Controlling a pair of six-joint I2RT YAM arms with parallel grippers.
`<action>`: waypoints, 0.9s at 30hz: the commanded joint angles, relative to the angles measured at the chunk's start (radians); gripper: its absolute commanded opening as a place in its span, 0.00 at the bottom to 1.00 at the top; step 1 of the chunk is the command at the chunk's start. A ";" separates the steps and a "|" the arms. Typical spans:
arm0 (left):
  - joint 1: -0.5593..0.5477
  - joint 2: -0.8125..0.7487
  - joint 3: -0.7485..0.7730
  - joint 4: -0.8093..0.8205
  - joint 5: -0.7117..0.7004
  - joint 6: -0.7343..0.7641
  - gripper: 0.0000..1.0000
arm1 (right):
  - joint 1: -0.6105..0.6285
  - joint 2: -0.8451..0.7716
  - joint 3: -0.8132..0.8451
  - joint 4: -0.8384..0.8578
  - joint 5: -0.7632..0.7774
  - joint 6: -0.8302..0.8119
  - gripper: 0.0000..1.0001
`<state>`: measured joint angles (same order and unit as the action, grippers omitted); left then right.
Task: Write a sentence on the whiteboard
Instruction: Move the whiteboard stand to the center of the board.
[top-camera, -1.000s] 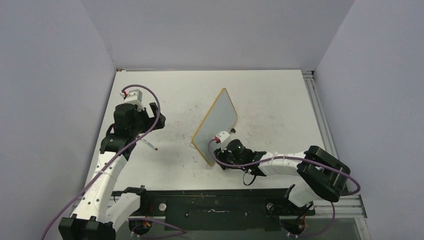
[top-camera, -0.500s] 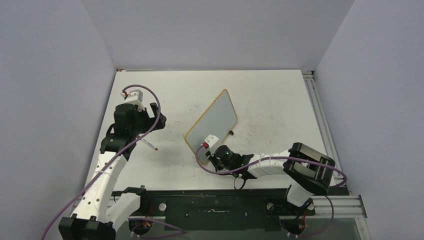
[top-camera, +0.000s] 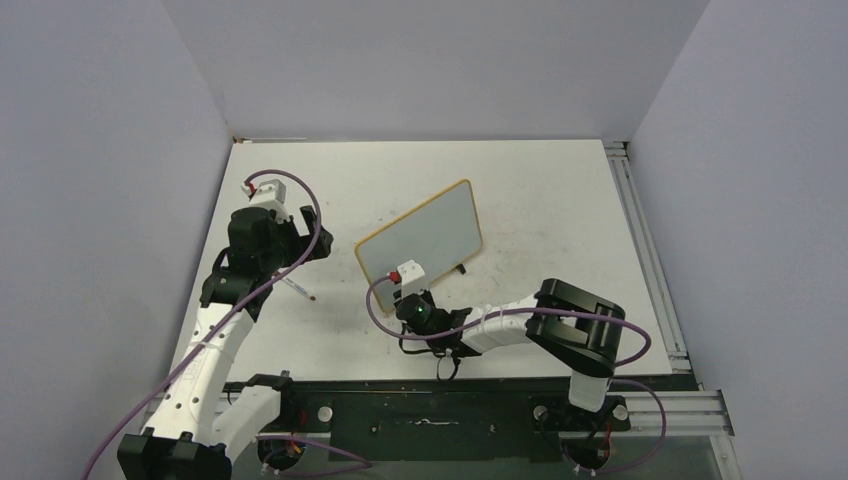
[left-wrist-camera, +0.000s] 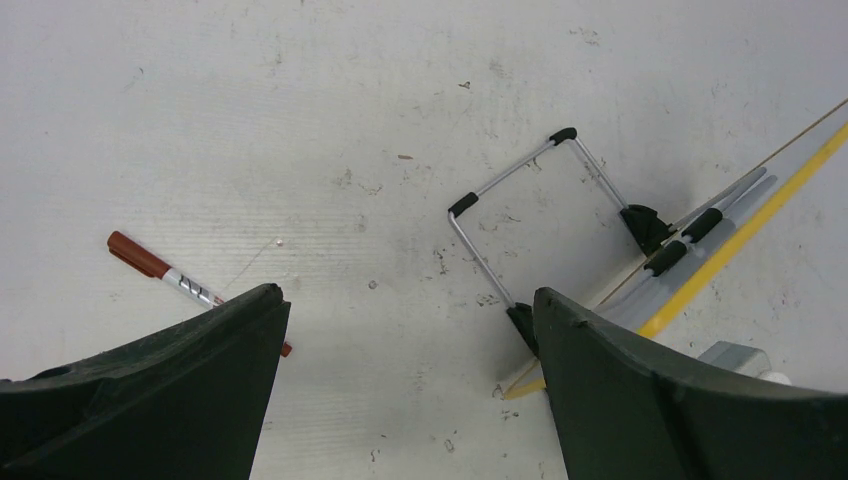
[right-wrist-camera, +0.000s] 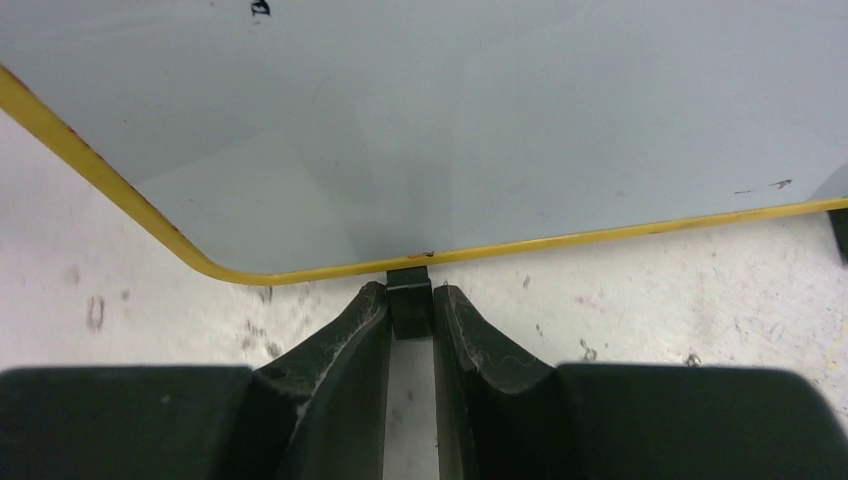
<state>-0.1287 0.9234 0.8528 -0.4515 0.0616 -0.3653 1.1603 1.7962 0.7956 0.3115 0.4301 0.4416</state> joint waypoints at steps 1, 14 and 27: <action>0.008 -0.028 -0.002 0.049 -0.006 -0.013 0.92 | -0.001 0.072 0.119 -0.063 0.175 0.160 0.05; 0.009 -0.051 -0.005 0.041 -0.025 -0.018 0.92 | -0.119 0.198 0.269 -0.145 0.283 0.281 0.05; 0.015 -0.063 -0.020 0.005 -0.085 -0.024 0.92 | -0.169 0.168 0.263 -0.115 0.262 0.263 0.37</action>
<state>-0.1268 0.8818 0.8455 -0.4526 0.0296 -0.3817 1.0000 1.9942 1.0660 0.1921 0.6430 0.6971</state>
